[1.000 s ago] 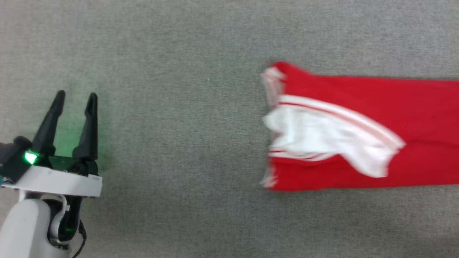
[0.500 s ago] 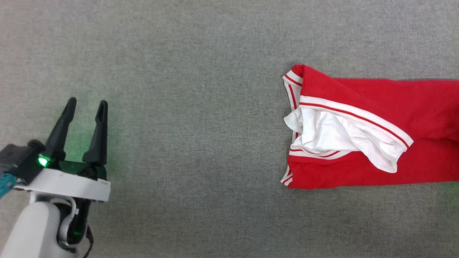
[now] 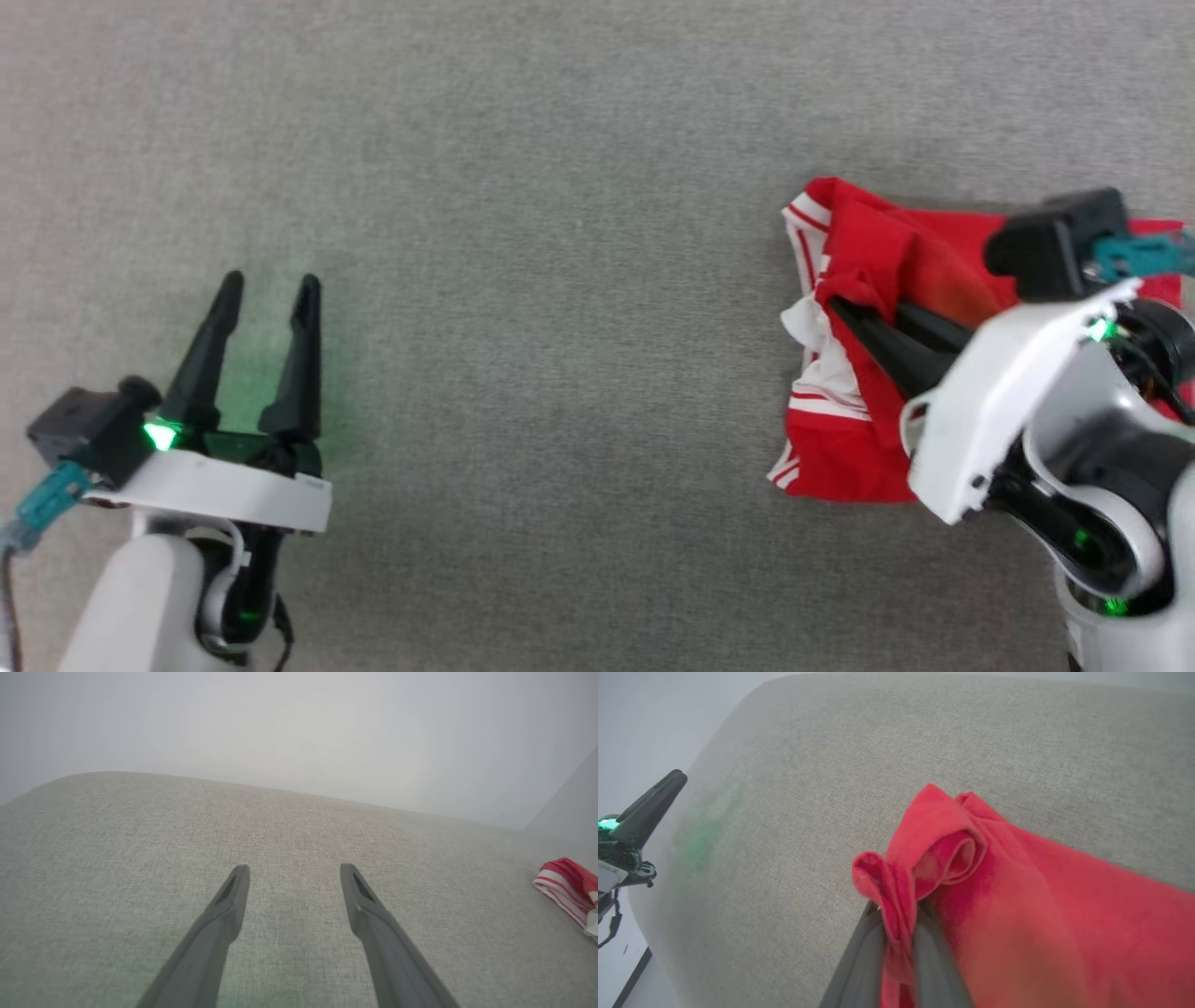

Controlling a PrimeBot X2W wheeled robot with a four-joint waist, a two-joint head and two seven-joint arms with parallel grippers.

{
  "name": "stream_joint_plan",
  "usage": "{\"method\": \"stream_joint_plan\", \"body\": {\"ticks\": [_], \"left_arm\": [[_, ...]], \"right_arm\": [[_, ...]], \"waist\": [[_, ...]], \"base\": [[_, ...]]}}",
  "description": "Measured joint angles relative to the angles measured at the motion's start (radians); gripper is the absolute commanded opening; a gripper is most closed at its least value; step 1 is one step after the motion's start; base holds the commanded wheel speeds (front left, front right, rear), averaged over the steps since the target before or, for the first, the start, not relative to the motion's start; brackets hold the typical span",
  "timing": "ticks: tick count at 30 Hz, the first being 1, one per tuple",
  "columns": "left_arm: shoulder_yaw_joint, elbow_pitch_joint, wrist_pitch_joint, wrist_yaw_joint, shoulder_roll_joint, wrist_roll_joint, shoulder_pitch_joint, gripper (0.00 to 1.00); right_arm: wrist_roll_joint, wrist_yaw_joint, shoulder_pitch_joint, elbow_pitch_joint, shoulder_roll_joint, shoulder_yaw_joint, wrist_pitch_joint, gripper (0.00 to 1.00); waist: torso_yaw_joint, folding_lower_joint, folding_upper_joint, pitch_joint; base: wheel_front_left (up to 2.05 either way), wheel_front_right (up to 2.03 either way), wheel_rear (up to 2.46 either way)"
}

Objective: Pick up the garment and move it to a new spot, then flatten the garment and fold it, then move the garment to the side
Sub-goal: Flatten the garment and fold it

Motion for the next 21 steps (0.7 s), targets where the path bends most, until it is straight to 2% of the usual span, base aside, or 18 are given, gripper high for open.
{"method": "stream_joint_plan", "body": {"ticks": [10,18,19,20,21], "left_arm": [[-0.01,0.016,0.0,0.0,-0.042,-0.011,-0.021,1.0],[-0.006,0.02,0.0,0.0,-0.049,-0.017,-0.03,1.0],[-0.004,0.021,0.0,0.0,-0.048,-0.017,-0.03,1.0],[-0.001,0.021,0.0,0.0,-0.047,-0.017,-0.03,1.0],[0.001,0.021,0.0,0.0,-0.045,-0.016,-0.03,1.0]], "right_arm": [[-0.043,0.0,-0.077,0.221,-0.029,0.055,-0.082,0.0],[-0.044,0.0,-0.094,0.295,-0.043,0.09,-0.142,0.0],[-0.04,0.0,-0.096,0.3,-0.041,0.094,-0.15,0.28],[-0.034,0.0,-0.097,0.304,-0.039,0.096,-0.16,0.47],[-0.028,0.0,-0.097,0.308,-0.035,0.098,-0.169,0.93]], "waist": [[0.051,0.0,0.0,0.033],[0.061,0.0,0.0,0.044],[0.059,0.0,0.0,0.042],[0.056,0.0,0.0,0.04],[0.053,0.0,0.0,0.037]], "base": [[0.0,0.0,0.0],[0.0,0.0,0.0],[0.0,0.0,0.0],[0.0,0.0,0.0],[0.0,0.0,0.0]]}}
